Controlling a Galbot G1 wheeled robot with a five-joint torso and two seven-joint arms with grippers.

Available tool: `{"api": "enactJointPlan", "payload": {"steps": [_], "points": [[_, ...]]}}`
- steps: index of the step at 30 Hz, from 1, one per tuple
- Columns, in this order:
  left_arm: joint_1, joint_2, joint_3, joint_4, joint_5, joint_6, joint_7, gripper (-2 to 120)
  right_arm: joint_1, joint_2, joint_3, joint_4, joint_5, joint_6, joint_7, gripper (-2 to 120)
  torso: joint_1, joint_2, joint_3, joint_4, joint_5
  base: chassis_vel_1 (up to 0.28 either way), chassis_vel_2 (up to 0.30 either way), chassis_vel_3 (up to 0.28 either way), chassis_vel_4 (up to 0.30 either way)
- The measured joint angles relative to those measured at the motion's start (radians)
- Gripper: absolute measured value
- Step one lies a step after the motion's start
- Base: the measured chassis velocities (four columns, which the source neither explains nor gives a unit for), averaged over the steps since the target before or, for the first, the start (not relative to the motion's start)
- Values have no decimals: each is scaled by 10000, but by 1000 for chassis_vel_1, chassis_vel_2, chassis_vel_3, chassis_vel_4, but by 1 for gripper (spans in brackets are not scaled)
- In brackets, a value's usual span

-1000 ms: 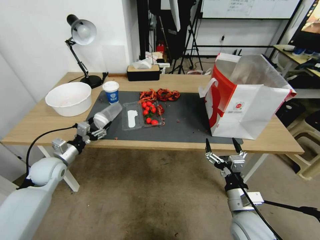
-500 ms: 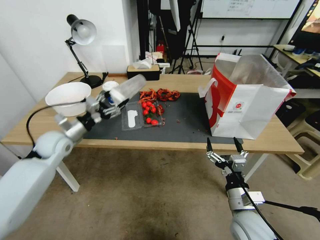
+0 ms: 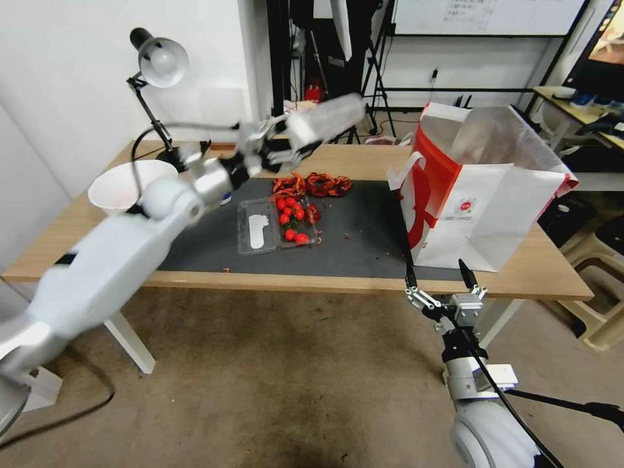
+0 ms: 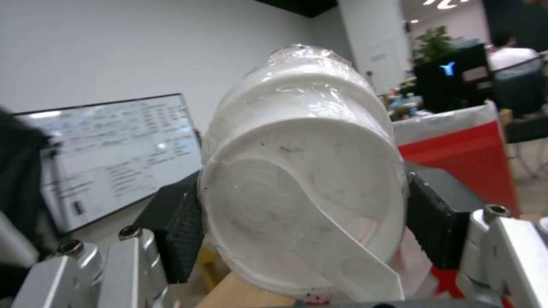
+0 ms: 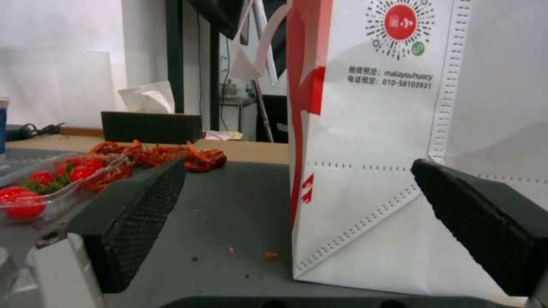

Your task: Pick up the trash from the table and place it into the takeout bag.

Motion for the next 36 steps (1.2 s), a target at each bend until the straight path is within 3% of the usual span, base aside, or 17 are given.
{"api": "enactJointPlan", "payload": {"steps": [2, 6, 7, 10, 12, 18, 27, 28, 36], "points": [[-240, -208, 247, 130, -47, 20, -12, 70, 29, -4, 0, -26, 1, 0, -2, 99, 0, 0, 0, -2, 2, 0, 0, 0, 0], [-1654, -1707, 1490, 1186, -253, 68, -116, 70, 177, -27, 0, -166, 4, 0, -3, 99, 1, 0, 0, -2, 1, 0, 0, 0, 0], [-1654, -1707, 1490, 1186, -253, 68, -116, 70, 177, -27, 0, -166, 4, 0, -3, 99, 1, 0, 0, -2, 1, 0, 0, 0, 0], [-2367, -2617, 1882, 1973, -329, 61, -85, 70, 256, -27, 0, -221, 7, 4, -4, 99, 1, 1, -1, -3, 3, 0, 0, 0, 0], [-2415, -2676, 1917, 2026, -338, 61, -81, 70, 264, -25, 1, -227, 7, 5, -4, 99, 1, 1, 0, -3, 2, 0, 0, 0, 0], [-3025, -3755, 2620, 3095, -444, 34, -4, 70, 313, 16, -8, -281, 7, 23, -9, 99, 0, 1, 0, -1, -1, 0, 0, 0, 0], [-3166, -4645, 2881, 4171, -335, -51, 221, 71, 269, 23, 64, -274, 7, 61, -10, 99, -1, 0, -1, -1, -2, 0, 0, 0, 0], [-3166, -4775, 2888, 4271, -278, -51, 234, 78, 250, 27, 78, -271, 7, 77, -9, 99, -1, 1, -1, -4, -1, 0, 0, 0, 0], [-3126, -4786, 2904, 4339, -203, -25, 238, 99, 234, 62, 95, -278, 6, 127, -9, 99, -1, 2, -1, -1, -2, 0, 0, 0, 0]]}}
